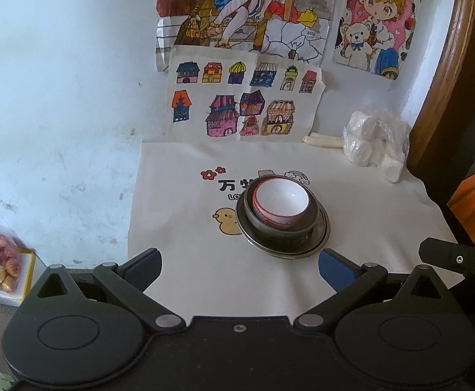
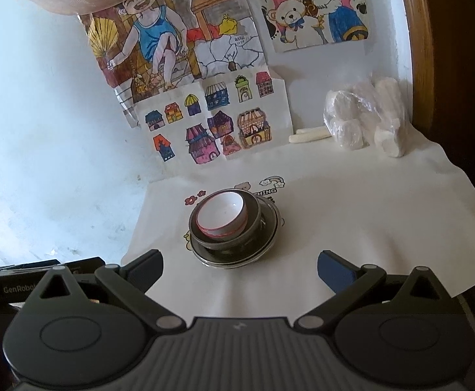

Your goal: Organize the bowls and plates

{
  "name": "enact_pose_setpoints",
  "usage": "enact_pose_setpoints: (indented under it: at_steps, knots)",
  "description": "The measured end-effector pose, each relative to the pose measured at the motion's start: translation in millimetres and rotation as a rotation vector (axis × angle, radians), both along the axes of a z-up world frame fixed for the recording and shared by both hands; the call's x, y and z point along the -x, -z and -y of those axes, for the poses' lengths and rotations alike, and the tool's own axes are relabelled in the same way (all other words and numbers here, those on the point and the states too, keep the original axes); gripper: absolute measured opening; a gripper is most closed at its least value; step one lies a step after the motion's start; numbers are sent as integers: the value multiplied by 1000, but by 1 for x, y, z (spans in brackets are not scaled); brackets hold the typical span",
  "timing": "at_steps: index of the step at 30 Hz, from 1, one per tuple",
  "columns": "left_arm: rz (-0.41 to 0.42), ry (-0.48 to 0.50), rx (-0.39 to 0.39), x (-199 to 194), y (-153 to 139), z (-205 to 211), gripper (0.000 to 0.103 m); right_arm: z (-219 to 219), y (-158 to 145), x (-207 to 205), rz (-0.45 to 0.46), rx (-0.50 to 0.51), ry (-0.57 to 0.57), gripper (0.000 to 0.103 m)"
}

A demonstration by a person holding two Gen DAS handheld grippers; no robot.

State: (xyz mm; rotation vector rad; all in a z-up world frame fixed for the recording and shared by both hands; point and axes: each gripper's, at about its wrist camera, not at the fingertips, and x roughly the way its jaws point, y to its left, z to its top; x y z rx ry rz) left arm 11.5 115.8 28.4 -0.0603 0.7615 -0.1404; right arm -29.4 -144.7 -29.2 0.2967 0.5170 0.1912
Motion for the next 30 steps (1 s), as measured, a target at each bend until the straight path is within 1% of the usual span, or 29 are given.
enact_pose_setpoints:
  at_steps: [9,20,30]
  knots:
    - [-3,35,14,-7,1,-17,102,-15,-3,3,0,18,36,103]
    - [10,112,17,-8,5,-35,102,-33,-3,15,10,42,106,103]
    - [11,126,6,1,14,-53,102,-43,4,26,2,52,124,103]
